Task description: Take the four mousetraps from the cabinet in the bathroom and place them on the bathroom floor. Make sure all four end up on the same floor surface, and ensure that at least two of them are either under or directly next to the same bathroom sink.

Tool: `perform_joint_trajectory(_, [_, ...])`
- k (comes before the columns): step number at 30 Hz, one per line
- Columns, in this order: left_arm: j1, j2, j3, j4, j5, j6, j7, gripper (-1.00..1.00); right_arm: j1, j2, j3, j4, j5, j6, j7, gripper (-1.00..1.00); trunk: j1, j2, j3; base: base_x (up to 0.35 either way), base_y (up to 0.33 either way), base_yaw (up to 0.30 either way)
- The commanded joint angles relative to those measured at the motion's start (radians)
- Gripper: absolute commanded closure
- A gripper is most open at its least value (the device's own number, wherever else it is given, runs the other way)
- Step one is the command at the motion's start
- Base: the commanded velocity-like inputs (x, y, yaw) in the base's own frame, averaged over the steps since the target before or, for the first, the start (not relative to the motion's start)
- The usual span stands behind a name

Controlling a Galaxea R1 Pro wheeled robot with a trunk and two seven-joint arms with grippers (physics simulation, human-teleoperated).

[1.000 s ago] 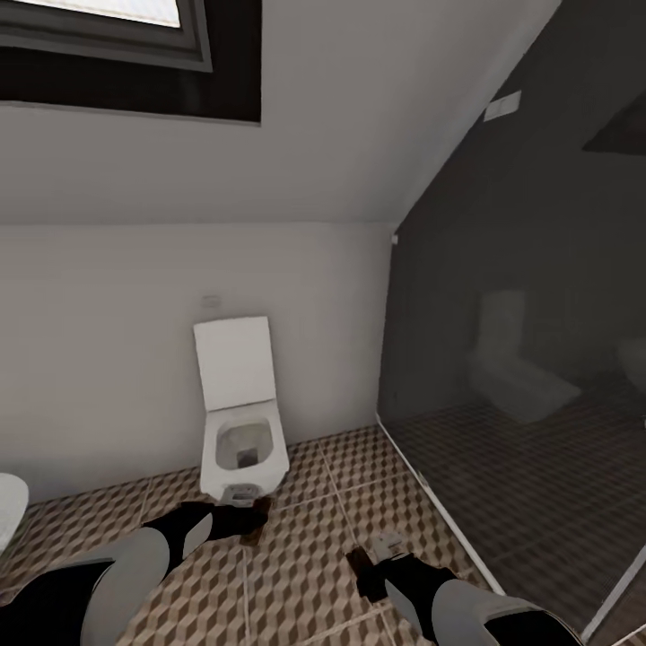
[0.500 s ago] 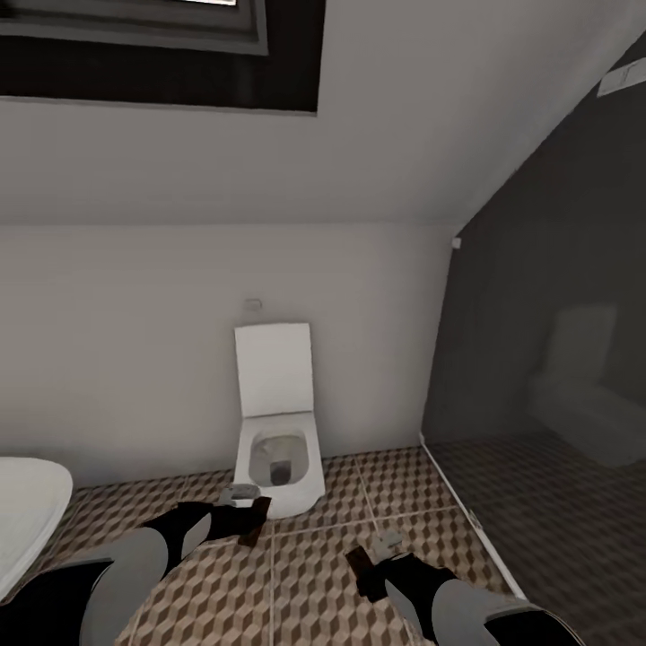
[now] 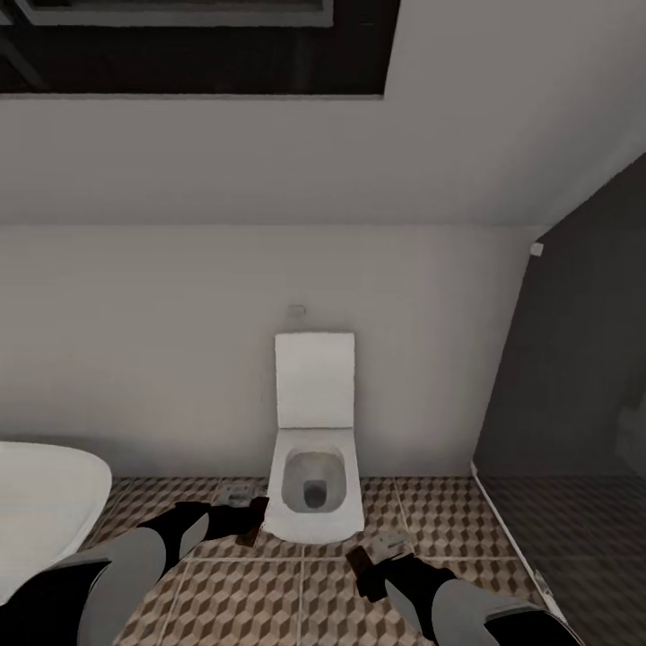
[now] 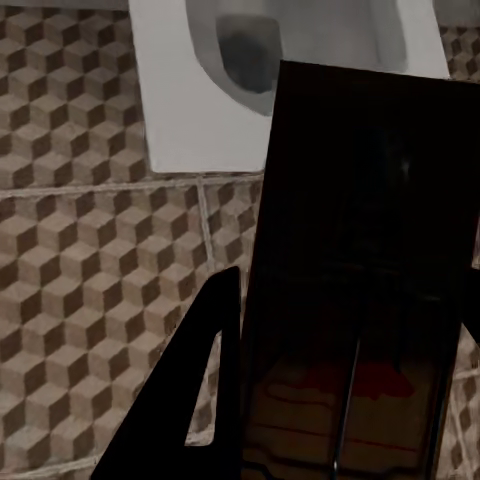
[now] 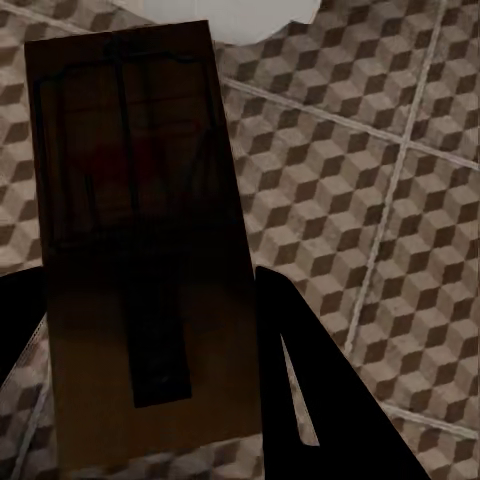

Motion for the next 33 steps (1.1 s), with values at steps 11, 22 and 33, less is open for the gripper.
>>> perform_joint_trajectory(11, [-0.001,0.000,0.009,0.000,-0.014,0.002,0.000,1.00,-0.001,0.001,0.008,0.002,0.000,0.002,-0.003,1.00,0.001,-0.001,-0.001,0.324,0.000,0.300])
perform_joint_trajectory(22, [-0.001,0.000,0.008,0.000,-0.013,0.001,0.000,1.00,-0.001,0.001,0.008,0.002,0.000,0.001,-0.003,1.00,0.001,-0.001,-0.001,0.265,0.000,0.208])
perform_joint_trajectory(33, [-0.001,0.000,0.008,0.000,-0.013,0.001,0.000,1.00,-0.001,-0.003,0.006,0.001,0.000,0.000,-0.004,1.00,0.001,-0.001,-0.001,0.019,0.000,-0.040])
